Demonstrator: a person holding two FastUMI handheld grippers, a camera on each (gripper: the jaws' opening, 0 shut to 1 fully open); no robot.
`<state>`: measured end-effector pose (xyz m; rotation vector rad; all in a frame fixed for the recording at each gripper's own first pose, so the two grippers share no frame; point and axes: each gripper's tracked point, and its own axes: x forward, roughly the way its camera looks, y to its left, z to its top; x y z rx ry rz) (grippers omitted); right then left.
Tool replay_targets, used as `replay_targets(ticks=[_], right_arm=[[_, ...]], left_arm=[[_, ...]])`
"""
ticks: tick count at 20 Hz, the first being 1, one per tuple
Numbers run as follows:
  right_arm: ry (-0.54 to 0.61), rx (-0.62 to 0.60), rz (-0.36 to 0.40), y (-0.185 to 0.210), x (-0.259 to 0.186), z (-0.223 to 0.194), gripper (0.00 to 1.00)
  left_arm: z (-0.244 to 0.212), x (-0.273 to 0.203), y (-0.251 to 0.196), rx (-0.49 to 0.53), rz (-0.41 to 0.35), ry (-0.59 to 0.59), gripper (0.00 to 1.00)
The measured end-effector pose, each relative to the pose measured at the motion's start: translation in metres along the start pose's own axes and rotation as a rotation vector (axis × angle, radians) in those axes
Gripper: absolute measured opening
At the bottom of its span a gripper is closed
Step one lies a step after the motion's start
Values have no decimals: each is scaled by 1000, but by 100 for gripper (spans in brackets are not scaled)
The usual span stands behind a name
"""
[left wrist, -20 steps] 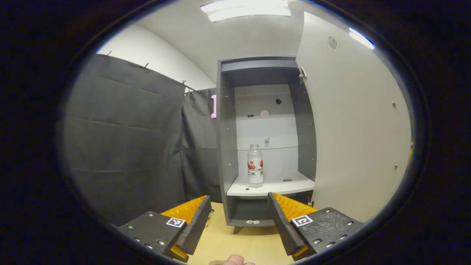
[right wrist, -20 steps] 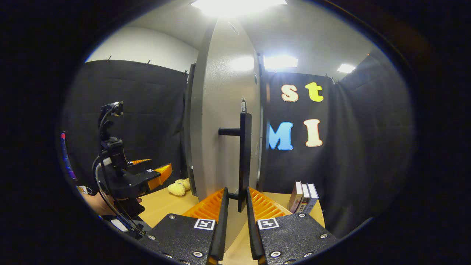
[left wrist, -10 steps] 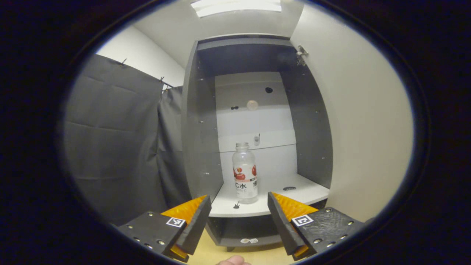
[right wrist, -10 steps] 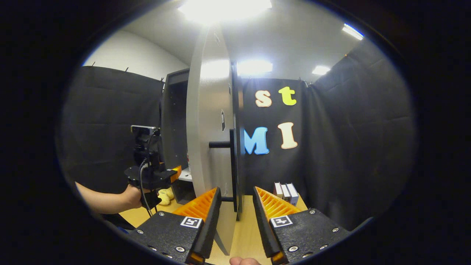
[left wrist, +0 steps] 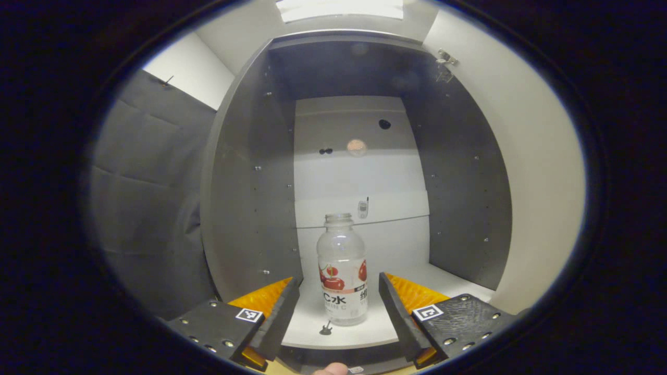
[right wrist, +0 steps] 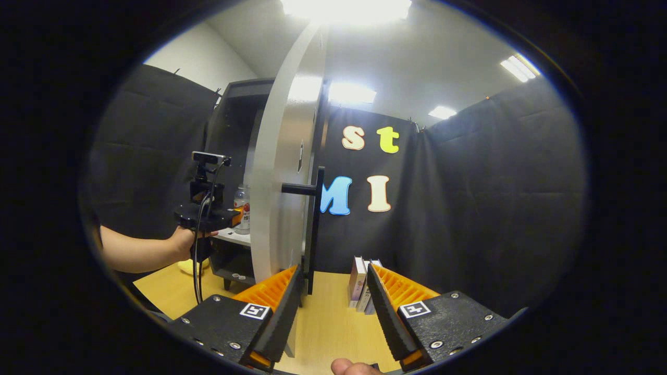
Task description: Open the cabinet door with the right hand, grasp the bottle in the cabinet with the left hand and place it on the coaster, then close the cabinet door with the right hand.
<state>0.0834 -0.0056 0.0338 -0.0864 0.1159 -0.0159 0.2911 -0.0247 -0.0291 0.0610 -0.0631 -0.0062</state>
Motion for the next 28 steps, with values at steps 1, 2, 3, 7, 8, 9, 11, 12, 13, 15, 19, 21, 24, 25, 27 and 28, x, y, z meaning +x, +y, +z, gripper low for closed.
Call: replay_targets(ticks=[1, 2, 3, 7, 8, 9, 11, 12, 13, 15, 19, 21, 24, 25, 27, 28], right_arm=[[-1, -10, -5, -2, -3, 0, 76], [-4, -10, -4, -1, -1, 0, 76], [-8, -3, -5, 0, -1, 1, 75], [-4, -4, -13, 0, -1, 0, 76], [1, 3, -17, 0, -2, 0, 76], [7, 10, -22, 0, -2, -1, 76], [4, 6, -25, -1, -2, 0, 75], [5, 7, -23, 0, -1, 0, 75], [10, 10, -21, 1, -2, 0, 76], [12, 11, -18, 1, -2, -1, 75], [-5, 17, 4, 2, 0, 0, 75], [-6, 30, 16, 3, 1, 1, 77], [-4, 27, 60, 5, 2, -1, 83], [-8, 20, 81, 6, 2, 0, 85], [-19, 16, 127, 6, 5, 0, 88], [-20, 25, 151, 6, 7, 1, 89]], left_arm=[[-3, 7, 1, -3, -2, 1, 88], [-4, 15, 2, 3, -6, 1, 88], [-7, 23, 3, 13, -11, -2, 88], [-18, 48, -3, -19, -54, 0, 88], [-21, 55, 0, -17, -50, 3, 88], [-23, 62, 2, -10, -47, 0, 88], [-21, 67, 3, -8, -58, -24, 88], [-19, 69, 5, -2, -49, -38, 88], [-19, 72, 4, 10, -52, -44, 88], [-13, 69, 4, 35, -26, -47, 70], [-5, 60, 4, 59, -15, -51, 70], [8, 44, -1, 35, -42, -72, 70], [28, -1, -1, 10, -23, -85, 76], [33, -14, 1, 0, -11, -86, 77], [36, -48, 11, -7, 29, -84, 76], [37, -66, 16, -5, 55, -82, 76]])
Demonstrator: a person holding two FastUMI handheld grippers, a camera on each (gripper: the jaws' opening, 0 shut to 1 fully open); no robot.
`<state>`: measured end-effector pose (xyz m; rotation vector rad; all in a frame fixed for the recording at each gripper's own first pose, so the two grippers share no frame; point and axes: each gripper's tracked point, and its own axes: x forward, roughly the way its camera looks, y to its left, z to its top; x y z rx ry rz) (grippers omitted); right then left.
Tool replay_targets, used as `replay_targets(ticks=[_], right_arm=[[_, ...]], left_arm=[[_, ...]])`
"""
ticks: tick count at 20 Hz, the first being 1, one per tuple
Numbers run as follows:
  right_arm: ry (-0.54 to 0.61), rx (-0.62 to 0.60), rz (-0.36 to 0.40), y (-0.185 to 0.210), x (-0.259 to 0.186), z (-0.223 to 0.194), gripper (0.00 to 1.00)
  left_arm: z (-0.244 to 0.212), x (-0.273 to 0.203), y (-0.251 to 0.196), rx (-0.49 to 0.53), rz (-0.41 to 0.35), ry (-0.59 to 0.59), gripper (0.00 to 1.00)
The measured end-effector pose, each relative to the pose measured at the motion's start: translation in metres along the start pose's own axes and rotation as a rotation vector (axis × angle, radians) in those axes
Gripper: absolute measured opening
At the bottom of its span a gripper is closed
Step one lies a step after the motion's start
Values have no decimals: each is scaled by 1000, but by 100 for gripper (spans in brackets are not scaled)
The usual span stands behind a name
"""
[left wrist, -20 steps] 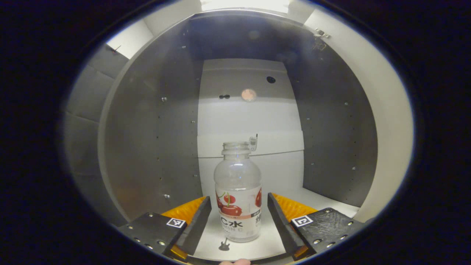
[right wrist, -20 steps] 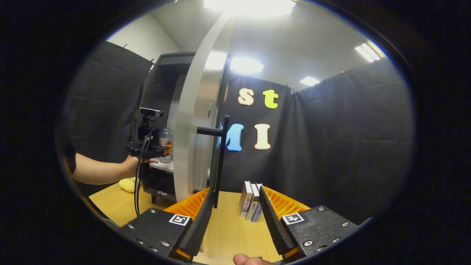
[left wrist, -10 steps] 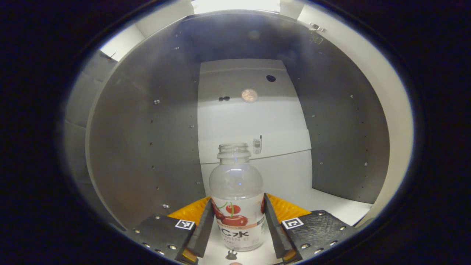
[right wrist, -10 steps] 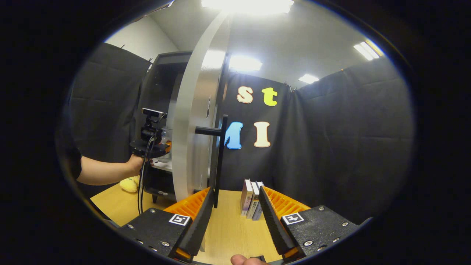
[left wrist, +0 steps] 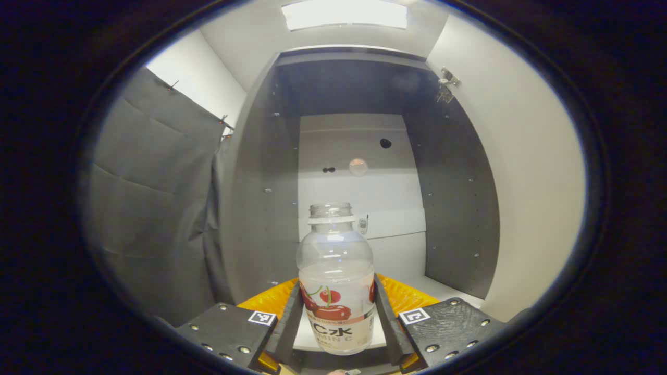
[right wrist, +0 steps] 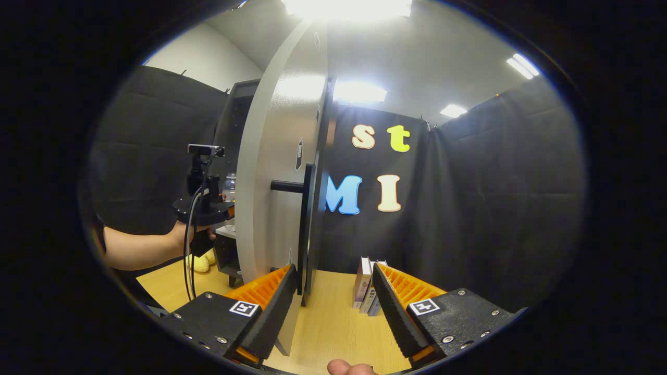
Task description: Open the cabinet door with the right hand, grasp the bottle in the cabinet with the left hand and place it on the coaster, then close the cabinet door with the right hand.
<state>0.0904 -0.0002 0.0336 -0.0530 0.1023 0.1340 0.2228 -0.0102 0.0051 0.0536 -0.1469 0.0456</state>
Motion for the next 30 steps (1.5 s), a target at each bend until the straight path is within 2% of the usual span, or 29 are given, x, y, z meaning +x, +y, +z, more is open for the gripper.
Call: replay_targets(ticks=[2, 5, 6, 7, 9, 10, 11, 14, 16, 19, 21, 24, 27, 28, 29, 30], right_arm=[[-4, 31, 62, -2, 1, 0, 94], [-21, 88, 143, -6, 3, -4, 95], [-31, 102, 160, -4, 4, -5, 95], [-42, 109, 174, -4, 4, -7, 95], [-49, 104, 184, -3, 6, -13, 95], [-57, 93, 178, -2, 7, -16, 95], [-70, 75, 171, -1, 7, -18, 95], [-100, 39, 151, -3, 0, -39, 95], [-83, 36, 130, -8, -3, -62, 95], [-39, 45, 93, -16, -1, -102, 95], [50, 37, 55, -24, 5, -144, 95], [174, 3, 13, -27, 5, -193, 96], [187, -50, 38, -10, 1, -202, 95], [198, -72, 47, -6, 3, -208, 95], [208, -91, 57, -1, 6, -211, 95], [214, -104, 65, 3, 10, -213, 95]], left_arm=[[5, -41, 12, -12, 61, -2, 76], [1, -109, 40, -28, 176, -1, 65], [-2, -132, 51, -20, 221, 0, 65], [-7, -157, 60, -9, 259, 2, 71], [-22, -201, 72, 45, 329, 22, 70], [-32, -222, 75, 71, 355, 35, 75], [-42, -239, 75, 82, 371, 47, 70], [-69, -279, 81, 99, 423, 73, 73], [-102, -303, 81, 110, 445, 92, 70], [-141, -311, 81, 152, 468, 61, 71], [-176, -309, 78, 156, 465, 59, 71], [-254, -315, 71, 106, 460, 124, 71], [-296, -328, 63, 107, 456, 157, 70], [-303, -332, 62, 114, 462, 166, 65], [-309, -335, 59, 104, 456, 168, 70], [-310, -336, 59, 102, 464, 164, 70]])
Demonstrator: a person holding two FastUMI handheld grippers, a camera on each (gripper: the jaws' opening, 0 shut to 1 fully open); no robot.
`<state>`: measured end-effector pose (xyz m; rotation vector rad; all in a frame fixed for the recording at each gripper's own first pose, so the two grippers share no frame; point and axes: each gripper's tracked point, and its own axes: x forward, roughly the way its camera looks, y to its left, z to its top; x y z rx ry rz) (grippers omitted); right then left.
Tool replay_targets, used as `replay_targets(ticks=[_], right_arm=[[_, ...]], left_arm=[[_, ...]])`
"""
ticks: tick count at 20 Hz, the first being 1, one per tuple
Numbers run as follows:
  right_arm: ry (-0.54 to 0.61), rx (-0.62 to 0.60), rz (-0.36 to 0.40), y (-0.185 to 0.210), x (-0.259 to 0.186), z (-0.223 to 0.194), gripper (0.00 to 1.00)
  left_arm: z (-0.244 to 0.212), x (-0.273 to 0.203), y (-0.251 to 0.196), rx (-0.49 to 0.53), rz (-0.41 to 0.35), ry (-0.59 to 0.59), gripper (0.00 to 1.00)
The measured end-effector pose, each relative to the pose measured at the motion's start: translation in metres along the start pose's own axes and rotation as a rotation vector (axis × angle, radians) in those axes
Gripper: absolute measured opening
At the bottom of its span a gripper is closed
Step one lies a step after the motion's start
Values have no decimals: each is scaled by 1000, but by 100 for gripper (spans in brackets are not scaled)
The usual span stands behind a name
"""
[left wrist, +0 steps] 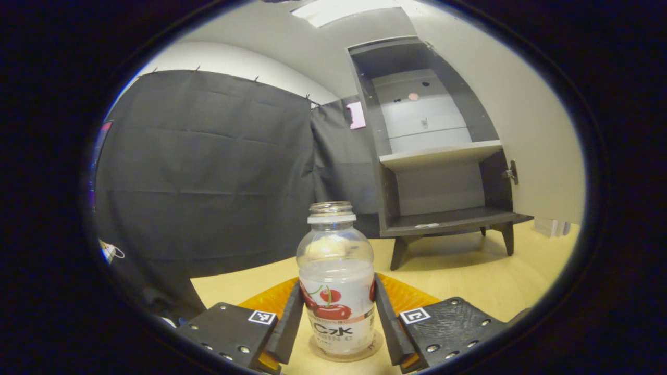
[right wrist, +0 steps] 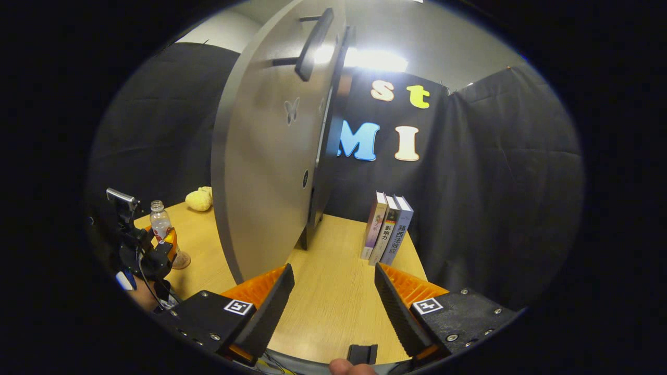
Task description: Open the cabinet door with the right hand, grasp the bottle in the cabinet with the left hand and place it on the coaster, then close the cabinet door with the right hand.
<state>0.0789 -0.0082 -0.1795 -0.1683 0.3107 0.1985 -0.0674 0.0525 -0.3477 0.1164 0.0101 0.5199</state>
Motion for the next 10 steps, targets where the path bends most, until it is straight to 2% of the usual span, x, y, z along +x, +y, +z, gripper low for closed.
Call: replay_targets(ticks=[2, 3, 4, 9, 10], right_arm=[[7, 5, 10, 7, 6, -1, 95], [12, 14, 6, 6, 5, -1, 95], [21, 21, 5, 7, 7, -3, 95], [60, 12, -1, 8, 19, -10, 95], [63, 13, 1, 8, 21, -11, 95]], left_arm=[[0, 1, 1, -15, 7, -1, 70], [-3, 1, 2, -20, 11, 1, 65], [-5, 0, 4, -20, 16, 4, 71], [-7, 3, 1, 19, -3, 7, 73], [-8, 2, 0, 15, -12, 16, 78]])
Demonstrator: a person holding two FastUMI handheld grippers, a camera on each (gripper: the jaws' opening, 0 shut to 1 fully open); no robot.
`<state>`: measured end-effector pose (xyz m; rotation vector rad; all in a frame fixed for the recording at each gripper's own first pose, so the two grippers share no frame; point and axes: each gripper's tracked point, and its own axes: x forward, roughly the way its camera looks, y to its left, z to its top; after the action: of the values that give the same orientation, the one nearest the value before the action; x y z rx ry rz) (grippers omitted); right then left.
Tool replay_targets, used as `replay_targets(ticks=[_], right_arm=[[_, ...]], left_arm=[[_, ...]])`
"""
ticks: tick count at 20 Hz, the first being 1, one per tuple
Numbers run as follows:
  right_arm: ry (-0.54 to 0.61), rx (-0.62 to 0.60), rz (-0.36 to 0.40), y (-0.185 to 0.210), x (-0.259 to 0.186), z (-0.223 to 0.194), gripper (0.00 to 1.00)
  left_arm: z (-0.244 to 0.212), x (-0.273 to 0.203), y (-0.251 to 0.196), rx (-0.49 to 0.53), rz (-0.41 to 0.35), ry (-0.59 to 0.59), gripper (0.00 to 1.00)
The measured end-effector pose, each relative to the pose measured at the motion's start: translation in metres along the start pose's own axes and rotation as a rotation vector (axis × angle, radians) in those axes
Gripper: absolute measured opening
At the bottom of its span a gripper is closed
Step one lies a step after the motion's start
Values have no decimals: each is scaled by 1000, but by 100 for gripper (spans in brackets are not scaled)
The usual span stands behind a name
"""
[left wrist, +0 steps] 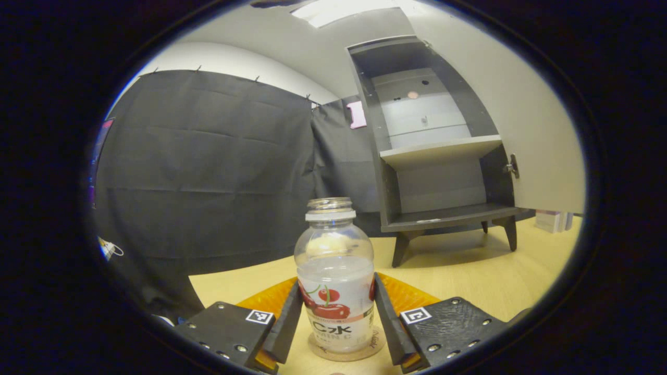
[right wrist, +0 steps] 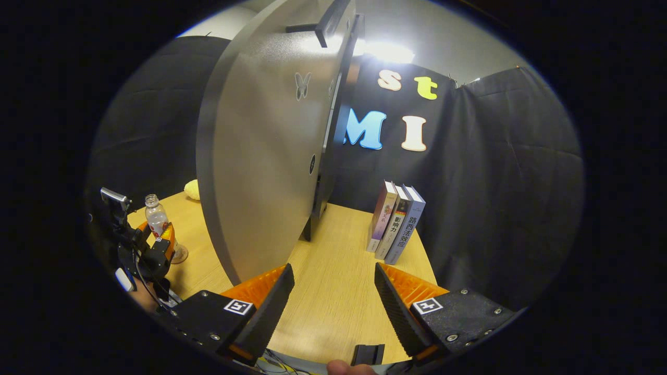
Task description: Open the cabinet door with the right hand, grasp the bottle in the cabinet with the left hand and place it on the coaster, then close the cabinet door with the right hand.
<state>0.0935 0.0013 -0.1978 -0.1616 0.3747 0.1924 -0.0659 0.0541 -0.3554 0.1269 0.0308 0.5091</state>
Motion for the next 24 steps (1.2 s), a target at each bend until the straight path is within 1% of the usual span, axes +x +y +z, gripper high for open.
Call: replay_targets(ticks=[1, 2, 3, 4, 5, 6, 9, 12, 13, 19, 22, 24], right_arm=[[5, -7, -3, 0, 0, -1, 95], [7, -13, 0, 0, 0, -3, 95], [8, -18, 7, 2, -2, -4, 95], [7, -23, 11, 3, -3, -5, 95], [7, -26, 14, 3, -4, -6, 95], [9, -26, 17, 2, -4, -6, 95], [9, -15, 19, 0, -2, -7, 95], [15, -15, 20, -3, -1, -9, 95], [15, -16, 21, -4, -2, -9, 95], [-14, 8, 13, -7, -6, -2, 95], [-22, 46, 22, -4, -8, 1, 95], [-32, 69, 28, -4, -9, 6, 95]], left_arm=[[-3, -1, 1, -11, -2, 12, 79], [-7, 0, 3, -24, 5, 17, 75], [-12, 3, 2, -33, 11, 18, 84], [-10, 3, 4, -38, 19, 14, 85], [-5, 1, 4, -49, 15, 4, 80], [1, -1, 6, -59, 13, -6, 85], [12, -4, 10, -81, 23, -22, 85], [22, -10, 15, -122, 7, -42, 85], [28, -13, 17, -121, 8, -49, 85], [72, -31, 16, -109, -29, -92, 86], [115, -40, 13, -96, -59, -142, 85], [152, -52, 10, -84, -88, -188, 85]])
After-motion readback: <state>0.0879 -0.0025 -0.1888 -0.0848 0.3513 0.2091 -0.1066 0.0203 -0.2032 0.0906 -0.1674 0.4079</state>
